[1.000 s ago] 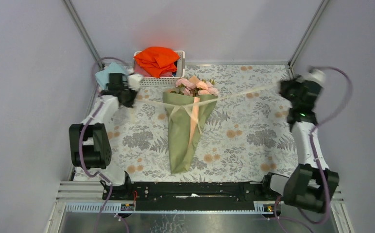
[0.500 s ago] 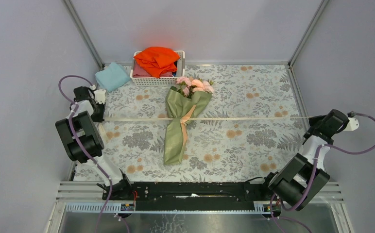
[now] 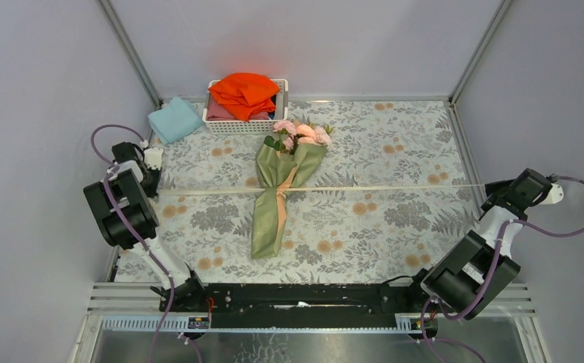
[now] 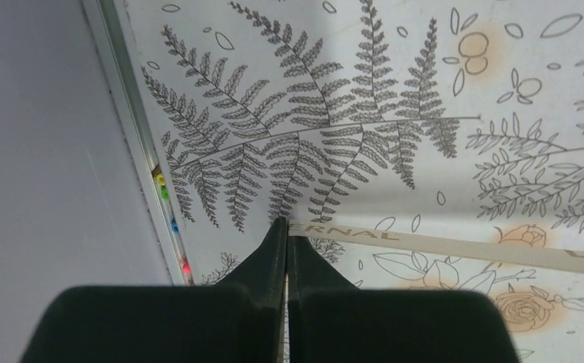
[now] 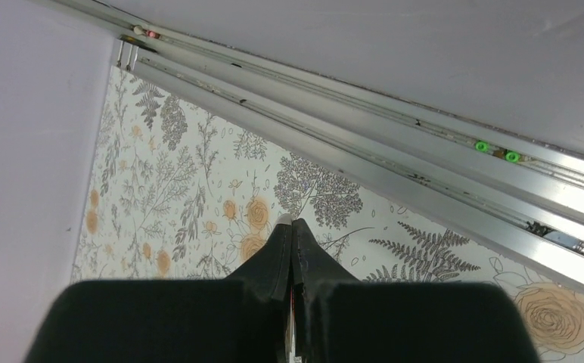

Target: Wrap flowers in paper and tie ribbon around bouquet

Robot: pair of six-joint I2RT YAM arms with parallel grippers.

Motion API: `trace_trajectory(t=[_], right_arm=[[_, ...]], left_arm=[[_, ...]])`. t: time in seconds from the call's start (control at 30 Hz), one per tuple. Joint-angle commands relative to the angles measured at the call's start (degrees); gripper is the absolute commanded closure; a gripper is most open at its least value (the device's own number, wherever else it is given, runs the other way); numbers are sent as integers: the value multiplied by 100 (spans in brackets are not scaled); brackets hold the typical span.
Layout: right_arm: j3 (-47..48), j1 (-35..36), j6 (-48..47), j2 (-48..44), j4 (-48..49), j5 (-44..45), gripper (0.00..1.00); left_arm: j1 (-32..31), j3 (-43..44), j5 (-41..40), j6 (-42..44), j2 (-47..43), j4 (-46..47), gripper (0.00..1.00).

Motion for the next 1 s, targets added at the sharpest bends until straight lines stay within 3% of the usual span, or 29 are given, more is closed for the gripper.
trace_trajectory(t=[0.0,0.17,0.37,0.57,0.73,0.87,0.97], right_arm=[[697,-138,-482,-158,1368,884,100],[1240,1754,-1765,-622,1555,21,100],[2076,3381,-1909,-902,2125,-1257,100],[3075,4457,-1646,-562,2044,-2944,100],[3034,4938,-985,-948,1850,-3964,100],[3372,4938,-1376,-1688,-306,-4008,100],[3845,4938,-2233,-2300,-2310,-2969,100]], left_arm=[[373,17,-957,527,-249,689,100],[-478,622,-291,225,-875,-572,100],[-2013,2103,500,-574,-1586,-1404,100],[-3105,3007,29,-1109,-1436,-50,100],[-3169,4306,-1323,-1210,-116,1180,100],[-3133,5242,-2156,-874,1014,2049,100],[-3072,5789,-2341,-726,1758,2224,100]])
